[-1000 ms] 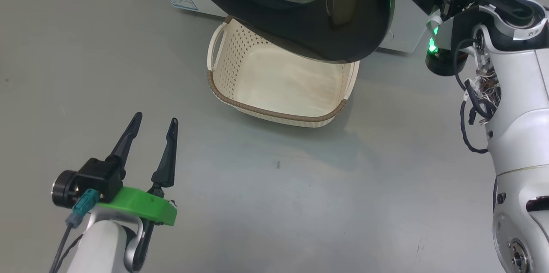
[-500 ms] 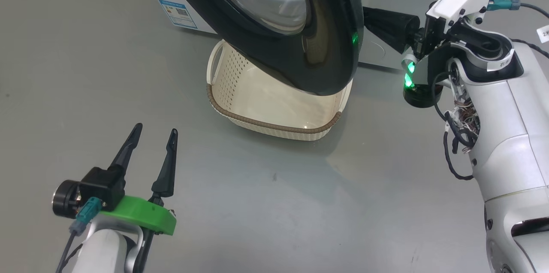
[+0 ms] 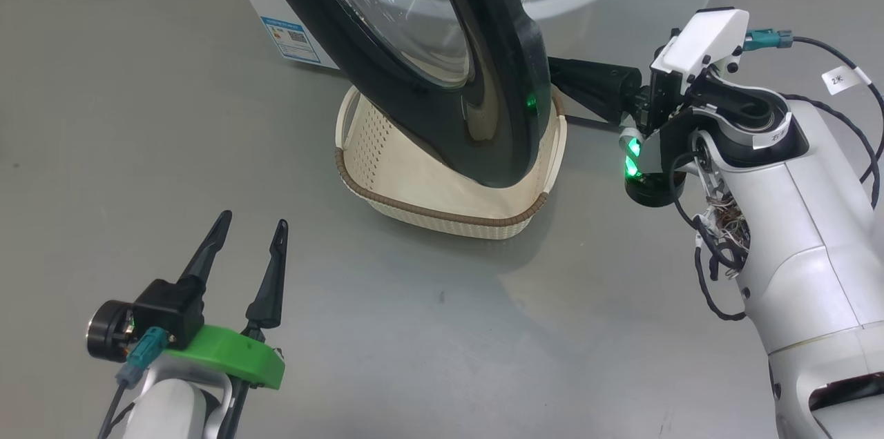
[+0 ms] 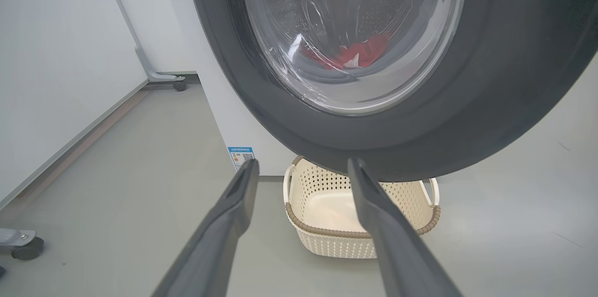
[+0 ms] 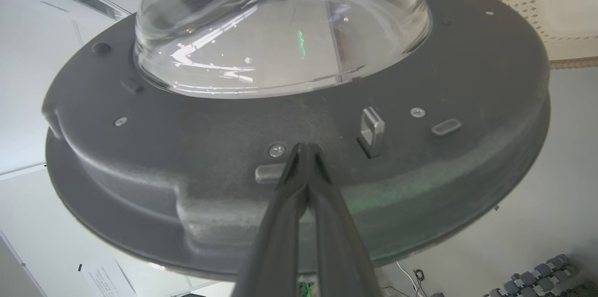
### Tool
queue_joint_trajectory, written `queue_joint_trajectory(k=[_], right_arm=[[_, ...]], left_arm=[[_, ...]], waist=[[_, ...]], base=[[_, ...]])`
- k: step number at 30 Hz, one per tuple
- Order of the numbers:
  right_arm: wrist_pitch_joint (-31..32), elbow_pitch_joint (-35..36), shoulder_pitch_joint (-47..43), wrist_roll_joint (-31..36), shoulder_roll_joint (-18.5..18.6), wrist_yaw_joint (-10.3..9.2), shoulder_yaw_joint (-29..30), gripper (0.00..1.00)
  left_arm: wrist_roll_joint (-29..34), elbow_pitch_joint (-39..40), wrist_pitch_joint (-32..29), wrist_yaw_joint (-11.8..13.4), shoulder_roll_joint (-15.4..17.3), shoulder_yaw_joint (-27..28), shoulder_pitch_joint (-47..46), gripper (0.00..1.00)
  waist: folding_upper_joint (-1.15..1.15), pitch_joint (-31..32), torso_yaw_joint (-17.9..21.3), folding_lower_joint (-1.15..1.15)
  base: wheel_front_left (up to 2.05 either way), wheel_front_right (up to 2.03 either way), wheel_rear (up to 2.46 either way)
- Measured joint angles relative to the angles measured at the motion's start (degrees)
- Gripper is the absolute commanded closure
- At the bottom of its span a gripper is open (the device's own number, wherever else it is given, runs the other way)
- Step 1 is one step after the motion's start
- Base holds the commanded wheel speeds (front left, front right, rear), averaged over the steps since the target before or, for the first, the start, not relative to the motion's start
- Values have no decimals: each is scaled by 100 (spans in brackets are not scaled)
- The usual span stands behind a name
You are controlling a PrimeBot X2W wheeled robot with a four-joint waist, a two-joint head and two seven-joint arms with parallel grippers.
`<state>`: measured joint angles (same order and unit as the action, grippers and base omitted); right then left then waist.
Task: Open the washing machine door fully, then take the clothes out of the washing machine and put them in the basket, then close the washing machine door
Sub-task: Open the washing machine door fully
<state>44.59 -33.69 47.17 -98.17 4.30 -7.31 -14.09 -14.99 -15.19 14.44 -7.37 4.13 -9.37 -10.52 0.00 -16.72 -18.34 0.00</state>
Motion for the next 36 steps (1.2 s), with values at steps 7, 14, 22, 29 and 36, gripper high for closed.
queue_joint_trajectory(k=[7,14,22,29,36], right_arm=[[-1,113,-167,-143,2,0,-241,100],[-4,200,-359,-304,-1,0,-501,100],[-10,372,-516,-619,-2,0,-895,100],[-14,459,-616,-880,-1,0,-1305,100],[-77,542,-667,-1127,-7,0,-1726,100]], left_arm=[[33,-1,0,0,-18,-22,13,0],[43,-12,0,0,-32,-92,31,0],[48,-47,0,0,-48,-93,126,0],[52,-74,0,0,-70,-114,144,0],[65,-78,0,0,-81,-73,201,0]], waist=[[0,66,-55,0],[0,151,-167,0],[0,241,-315,0],[0,317,-439,0],[0,386,-533,0]], base=[[0,0,0],[0,0,0],[0,0,0],[0,0,0],[0,0,0]])
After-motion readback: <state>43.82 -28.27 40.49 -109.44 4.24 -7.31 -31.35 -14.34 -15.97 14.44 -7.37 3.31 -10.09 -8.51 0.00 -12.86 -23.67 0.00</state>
